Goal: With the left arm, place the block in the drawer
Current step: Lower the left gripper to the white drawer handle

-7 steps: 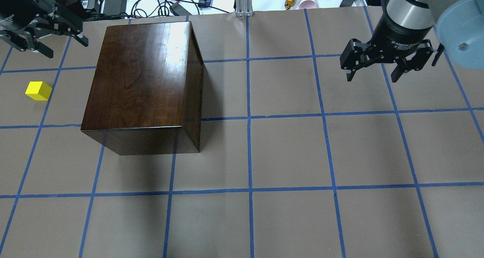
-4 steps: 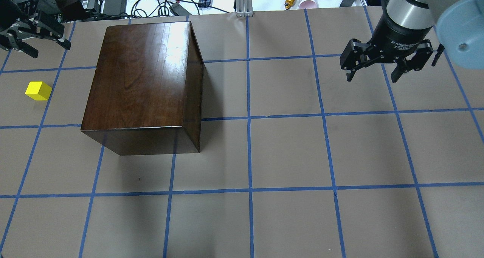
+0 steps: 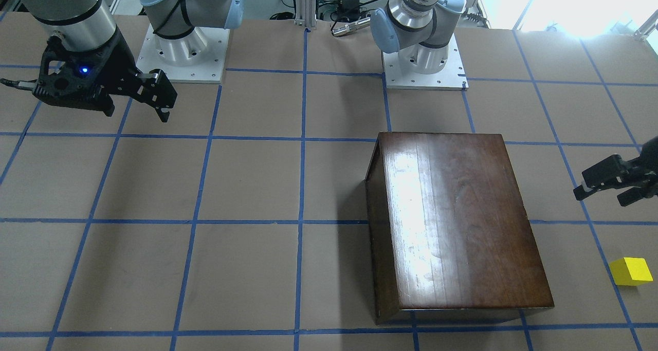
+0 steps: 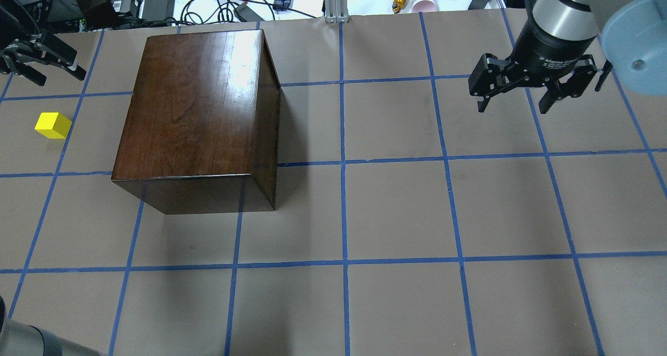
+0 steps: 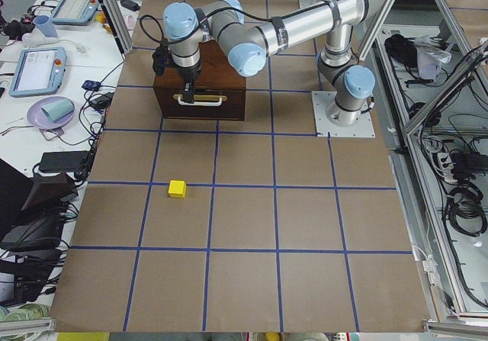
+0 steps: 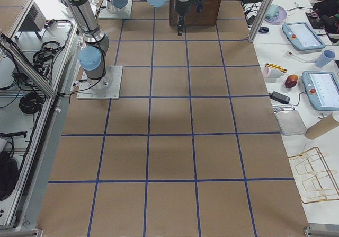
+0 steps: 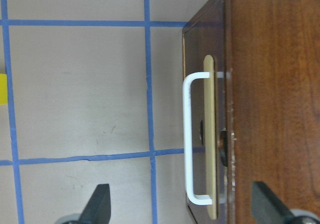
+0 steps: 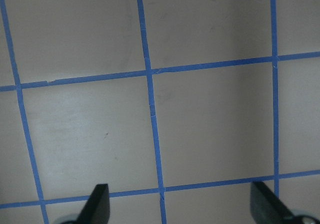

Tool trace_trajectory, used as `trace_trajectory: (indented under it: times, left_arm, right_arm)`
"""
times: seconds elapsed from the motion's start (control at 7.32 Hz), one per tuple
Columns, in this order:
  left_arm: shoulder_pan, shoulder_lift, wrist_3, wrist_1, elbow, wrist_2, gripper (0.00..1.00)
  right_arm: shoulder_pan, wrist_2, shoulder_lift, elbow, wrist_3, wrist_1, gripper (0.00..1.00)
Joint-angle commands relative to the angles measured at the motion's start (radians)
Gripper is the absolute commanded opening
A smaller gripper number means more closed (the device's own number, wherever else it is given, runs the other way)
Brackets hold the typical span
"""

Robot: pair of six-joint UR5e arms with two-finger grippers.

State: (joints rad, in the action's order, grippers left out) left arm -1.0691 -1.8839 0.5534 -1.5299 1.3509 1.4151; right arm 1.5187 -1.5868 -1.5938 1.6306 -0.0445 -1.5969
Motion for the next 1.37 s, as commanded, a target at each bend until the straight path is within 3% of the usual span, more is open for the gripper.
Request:
trace_trajectory:
  times: [0.0, 1.23]
  left_arm:
    - [0.008, -0.052, 0.007, -0.001, 0.001, -0.002, 1.0]
    - [0.008, -0.172, 0.005, -0.012, 0.059, -0.146, 1.0]
  right_arm:
    - [0.0, 0.001, 0.0, 0.0, 0.0, 0.0, 1.0]
    - [0.0, 0.001, 0.0, 0.0, 0.0, 0.0, 1.0]
